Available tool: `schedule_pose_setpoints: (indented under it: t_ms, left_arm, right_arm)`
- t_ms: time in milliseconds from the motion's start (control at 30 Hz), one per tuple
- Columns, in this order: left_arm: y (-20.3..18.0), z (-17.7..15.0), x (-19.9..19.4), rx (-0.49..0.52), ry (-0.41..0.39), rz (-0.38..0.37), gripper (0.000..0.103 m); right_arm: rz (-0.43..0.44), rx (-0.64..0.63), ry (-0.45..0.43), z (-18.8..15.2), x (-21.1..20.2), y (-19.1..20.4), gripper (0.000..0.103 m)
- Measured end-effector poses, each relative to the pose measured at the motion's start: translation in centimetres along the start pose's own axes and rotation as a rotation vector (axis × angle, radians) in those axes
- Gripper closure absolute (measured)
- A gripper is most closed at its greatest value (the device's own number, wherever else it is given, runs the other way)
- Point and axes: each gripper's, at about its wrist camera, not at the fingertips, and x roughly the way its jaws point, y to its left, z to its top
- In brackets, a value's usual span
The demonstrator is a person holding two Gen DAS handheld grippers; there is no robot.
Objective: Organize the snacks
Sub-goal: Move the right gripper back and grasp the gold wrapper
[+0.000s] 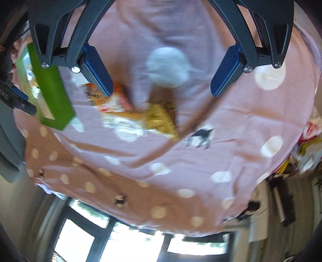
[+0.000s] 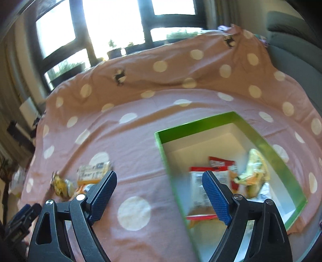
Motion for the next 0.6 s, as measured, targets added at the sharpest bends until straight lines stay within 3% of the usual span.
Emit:
schedule_pose_setpoints:
  t_ms: [167, 367, 500, 600]
  left_arm:
    - [4.1, 0.4, 0.7, -0.080, 0.025, 0.036, 0.006]
    - [6.0, 0.6, 1.2, -0.130, 0.049, 0.037, 0.007]
    - [6.3, 0.7, 1.2, -0.140, 0.051, 0.018, 0.008]
    - [6.4, 0.8, 1.2, -0.142, 0.057, 0.009, 0.010]
  right_arm:
    - [0.110, -0.063, 0.074, -0.9, 1.3, 4.1, 0.016]
    - [0.332, -0.143, 0.212, -0.9, 3.6, 11.3, 0.016]
    - [0.359, -0.214, 0.274, -0.3, 5.8, 16.5, 0.016]
    - [0.367, -0.234, 0.345, 0.1, 8.8, 19.6, 0.023]
